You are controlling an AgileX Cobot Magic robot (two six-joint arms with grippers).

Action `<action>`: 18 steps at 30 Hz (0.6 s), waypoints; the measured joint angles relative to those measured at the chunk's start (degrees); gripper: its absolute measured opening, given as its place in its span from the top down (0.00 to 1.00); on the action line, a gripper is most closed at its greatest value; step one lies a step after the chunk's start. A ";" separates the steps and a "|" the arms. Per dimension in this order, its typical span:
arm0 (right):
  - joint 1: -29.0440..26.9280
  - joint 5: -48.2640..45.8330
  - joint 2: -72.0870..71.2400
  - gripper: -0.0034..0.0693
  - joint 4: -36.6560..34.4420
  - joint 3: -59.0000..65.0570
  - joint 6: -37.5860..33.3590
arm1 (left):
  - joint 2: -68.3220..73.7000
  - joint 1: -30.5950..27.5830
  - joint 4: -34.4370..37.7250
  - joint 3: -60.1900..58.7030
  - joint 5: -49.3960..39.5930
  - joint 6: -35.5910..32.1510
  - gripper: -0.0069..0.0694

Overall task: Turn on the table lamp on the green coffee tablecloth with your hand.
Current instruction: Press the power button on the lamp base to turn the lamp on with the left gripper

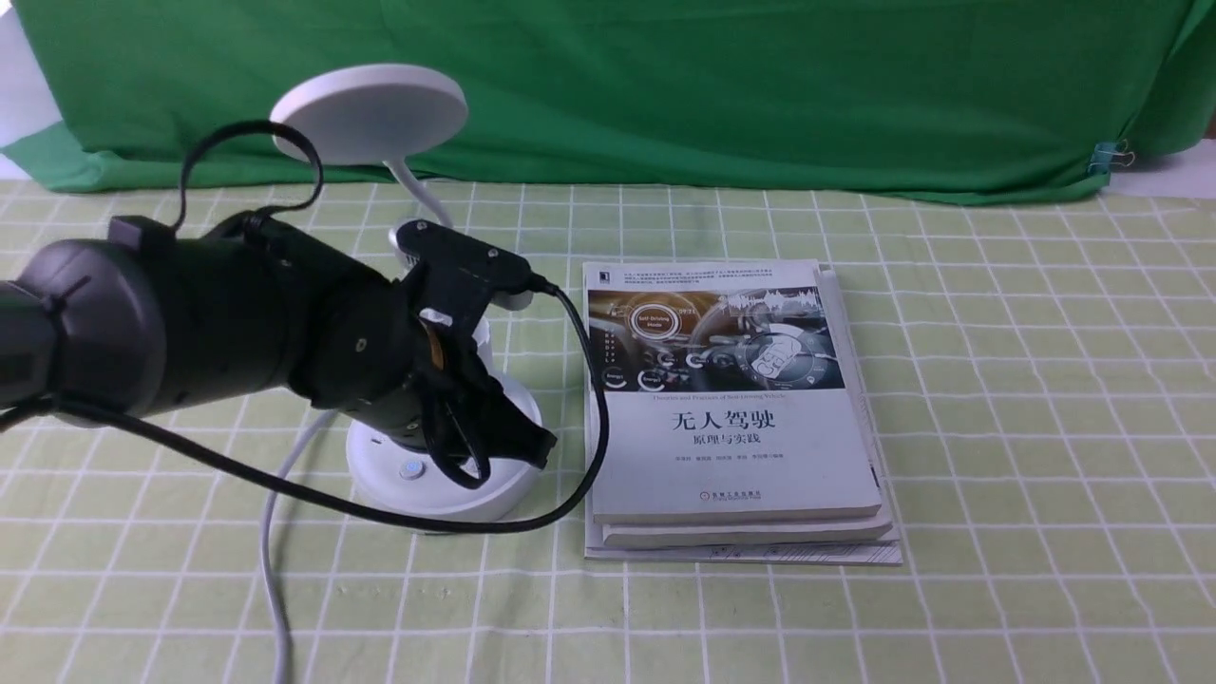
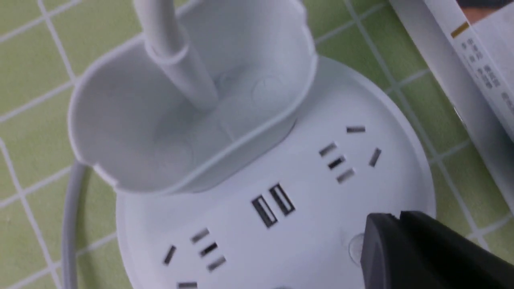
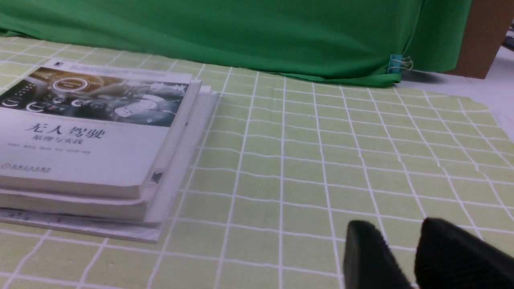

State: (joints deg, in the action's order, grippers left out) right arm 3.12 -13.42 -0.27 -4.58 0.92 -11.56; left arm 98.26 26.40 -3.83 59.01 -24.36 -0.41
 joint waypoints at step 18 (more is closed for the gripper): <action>0.00 0.00 0.00 0.62 0.00 0.00 0.00 | 1.68 0.00 -0.09 0.00 0.29 0.41 0.89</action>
State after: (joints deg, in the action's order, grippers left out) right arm 3.12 -13.42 -0.27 -4.58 0.92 -11.56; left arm 99.93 26.40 -3.92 59.01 -24.07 0.00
